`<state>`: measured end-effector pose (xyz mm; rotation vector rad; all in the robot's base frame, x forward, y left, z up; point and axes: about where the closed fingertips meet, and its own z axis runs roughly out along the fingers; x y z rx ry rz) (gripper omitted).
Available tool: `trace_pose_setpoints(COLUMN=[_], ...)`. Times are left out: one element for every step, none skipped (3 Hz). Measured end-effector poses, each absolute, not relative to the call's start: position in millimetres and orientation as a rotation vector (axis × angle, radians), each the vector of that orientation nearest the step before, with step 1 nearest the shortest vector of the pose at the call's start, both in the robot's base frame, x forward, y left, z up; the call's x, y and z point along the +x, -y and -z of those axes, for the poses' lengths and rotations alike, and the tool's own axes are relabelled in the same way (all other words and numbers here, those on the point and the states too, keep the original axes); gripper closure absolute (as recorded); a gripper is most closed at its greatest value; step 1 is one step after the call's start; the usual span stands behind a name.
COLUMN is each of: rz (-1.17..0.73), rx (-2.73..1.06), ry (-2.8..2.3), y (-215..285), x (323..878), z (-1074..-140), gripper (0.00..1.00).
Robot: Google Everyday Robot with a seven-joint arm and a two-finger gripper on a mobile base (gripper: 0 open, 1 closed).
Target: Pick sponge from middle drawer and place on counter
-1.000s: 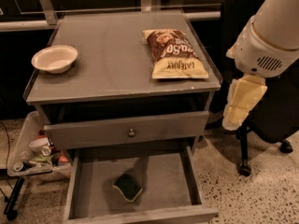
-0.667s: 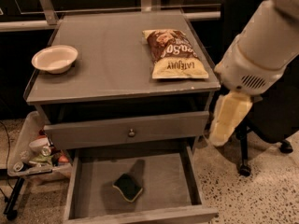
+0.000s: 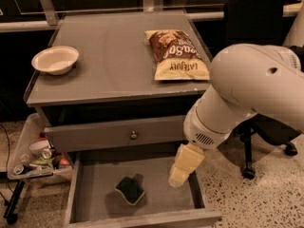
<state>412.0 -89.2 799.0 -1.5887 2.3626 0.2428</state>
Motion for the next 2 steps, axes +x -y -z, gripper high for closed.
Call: trace_pose_setpoints(rz=[-0.243, -0.308], rx=[-1.589, -1.579], ry=[-2.363, -2.349], y=[89, 70], x=[412, 403], z=[-799, -768], gripper=[0.0, 0.0])
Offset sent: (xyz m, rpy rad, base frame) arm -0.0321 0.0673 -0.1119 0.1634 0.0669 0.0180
